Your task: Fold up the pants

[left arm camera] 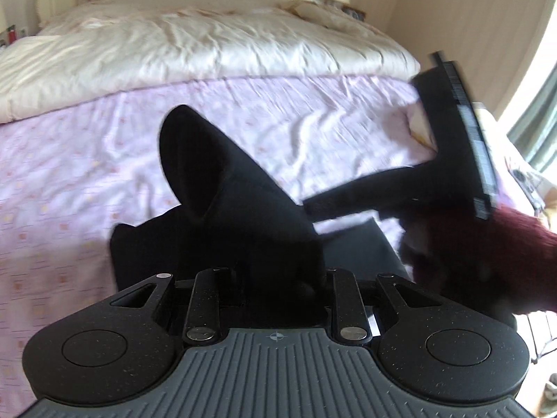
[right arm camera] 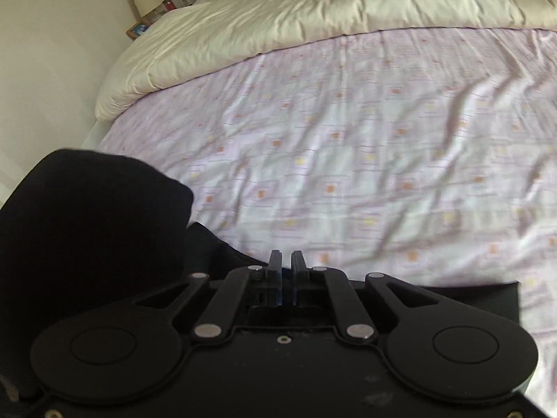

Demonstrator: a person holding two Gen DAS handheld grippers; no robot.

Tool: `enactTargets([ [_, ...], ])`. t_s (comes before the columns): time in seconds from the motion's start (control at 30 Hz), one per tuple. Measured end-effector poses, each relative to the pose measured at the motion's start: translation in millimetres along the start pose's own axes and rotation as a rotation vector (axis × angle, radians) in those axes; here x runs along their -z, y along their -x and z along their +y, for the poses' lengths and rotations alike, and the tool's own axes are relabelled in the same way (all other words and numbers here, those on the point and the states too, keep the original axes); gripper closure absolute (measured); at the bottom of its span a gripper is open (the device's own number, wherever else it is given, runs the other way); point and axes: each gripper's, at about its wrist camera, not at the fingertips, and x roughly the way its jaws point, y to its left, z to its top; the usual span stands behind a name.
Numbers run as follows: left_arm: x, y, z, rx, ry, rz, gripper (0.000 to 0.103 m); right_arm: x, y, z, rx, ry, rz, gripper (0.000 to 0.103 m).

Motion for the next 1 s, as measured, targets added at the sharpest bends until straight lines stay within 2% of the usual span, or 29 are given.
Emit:
enactTargets([
  [0.17, -0.2, -68.7, -38.8, 0.033, -0.023, 0.090, 0.075, 39.4, 14.8, -70.9, 0.079, -0.064, 0.061, 0.094],
  [0.3, -1.8, -98.5, -61.2, 0.035, -0.045, 0.137, 0.064, 55.6, 22.2, -103.5, 0.106, -0.085, 0.098, 0.094],
  [0.4, -5.8, -97.5, -69.6, 0.041, -0.040, 0.112, 0.057, 56.0, 26.8, -120.8, 0.106, -0.110, 0.091, 0.093],
  [0.47, -8.4, -89.9, -71.8, 0.055, -0.021, 0.093, 0.047, 54.9, 28.4, -128.8, 0.112, -0.114, 0.083, 0.092],
  [0.57, -12.4, -81.3, -71.5, 0.095, 0.002, 0.064, 0.024, 51.5, 31.9, -141.3, 0.121, -0.127, 0.072, 0.090],
  [0.73, -22.2, -66.1, -67.8, 0.140, 0.026, 0.024, 0.022, 49.9, 36.9, -141.1, 0.136, -0.149, 0.056, 0.085],
  [0.8, -23.7, -58.2, -62.1, 0.136, 0.022, 0.012, 0.022, 49.8, 38.9, -138.3, 0.148, -0.152, 0.038, 0.083],
  [0.87, -22.3, -52.3, -50.8, 0.111, 0.025, 0.016, 0.022, 49.6, 42.9, -132.5, 0.154, -0.155, 0.012, 0.080],
  [0.9, -20.3, -49.9, -42.4, 0.095, 0.033, 0.024, 0.022, 48.7, 43.0, -130.3, 0.149, -0.159, 0.002, 0.075],
  [0.97, -15.0, -46.8, -23.6, 0.054, 0.058, 0.045, 0.022, 48.6, 40.7, -125.1, 0.129, -0.172, -0.010, 0.056],
  [1.0, -11.7, -45.7, -13.3, 0.033, 0.072, 0.056, 0.022, 48.8, 37.6, -122.8, 0.123, -0.175, -0.008, 0.042],
])
